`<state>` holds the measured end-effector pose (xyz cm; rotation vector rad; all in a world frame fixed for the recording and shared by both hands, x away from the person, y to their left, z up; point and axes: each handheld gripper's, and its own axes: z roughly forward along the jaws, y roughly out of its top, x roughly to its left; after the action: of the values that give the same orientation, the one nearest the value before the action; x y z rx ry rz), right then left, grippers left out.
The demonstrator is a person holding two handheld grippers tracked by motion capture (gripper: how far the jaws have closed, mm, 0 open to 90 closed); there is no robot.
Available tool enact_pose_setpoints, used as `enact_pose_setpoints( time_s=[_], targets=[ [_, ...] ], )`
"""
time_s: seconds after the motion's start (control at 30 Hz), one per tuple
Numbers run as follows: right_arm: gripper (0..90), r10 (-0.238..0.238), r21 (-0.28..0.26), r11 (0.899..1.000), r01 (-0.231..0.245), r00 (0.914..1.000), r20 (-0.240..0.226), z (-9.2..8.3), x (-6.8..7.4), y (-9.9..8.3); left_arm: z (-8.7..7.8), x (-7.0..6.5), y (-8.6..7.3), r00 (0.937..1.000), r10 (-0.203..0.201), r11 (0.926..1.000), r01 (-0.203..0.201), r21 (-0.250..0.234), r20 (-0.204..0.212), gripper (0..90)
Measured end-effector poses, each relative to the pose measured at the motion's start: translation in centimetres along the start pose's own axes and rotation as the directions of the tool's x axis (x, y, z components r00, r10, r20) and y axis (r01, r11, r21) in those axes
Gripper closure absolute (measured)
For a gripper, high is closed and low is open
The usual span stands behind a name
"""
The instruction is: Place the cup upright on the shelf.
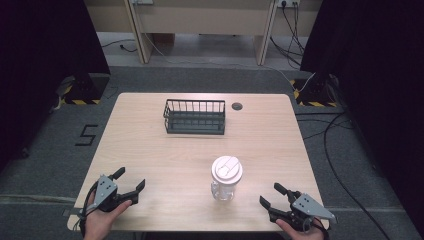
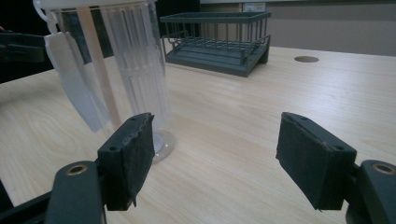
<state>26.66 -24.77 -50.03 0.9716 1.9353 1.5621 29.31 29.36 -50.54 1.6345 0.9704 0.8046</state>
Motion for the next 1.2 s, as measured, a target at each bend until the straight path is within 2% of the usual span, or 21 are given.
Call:
enact_pose_setpoints(
  time_s=[0.33,0.47,0.57,1.2],
  targets=[
    [26.1,-0.026,0.001,1.000,0.026,0.9982,-0.055,0.7,0.9,0.8,0.3,-0.5,0.0,0.9998,0.009,0.9999,-0.009,0.010,0.017,14.9],
    [26.0,-0.038,0.008,0.999,0.039,0.9964,-0.076,1.2,1.3,1.1,0.3,-0.6,0.0,1.0000,0.004,0.9998,-0.004,0.020,0.007,14.9],
    [26.0,-0.046,0.020,0.999,0.049,0.9933,-0.106,2.0,1.8,1.3,0.3,-0.7,0.1,0.9999,0.000,0.9998,-0.001,0.019,0.010,14.9],
    [21.5,-0.061,0.055,0.996,0.071,0.9842,-0.166,5.9,3.1,1.8,0.4,-1.2,0.1,0.9995,-0.001,0.9999,0.001,0.015,0.033,15.1]
  ],
)
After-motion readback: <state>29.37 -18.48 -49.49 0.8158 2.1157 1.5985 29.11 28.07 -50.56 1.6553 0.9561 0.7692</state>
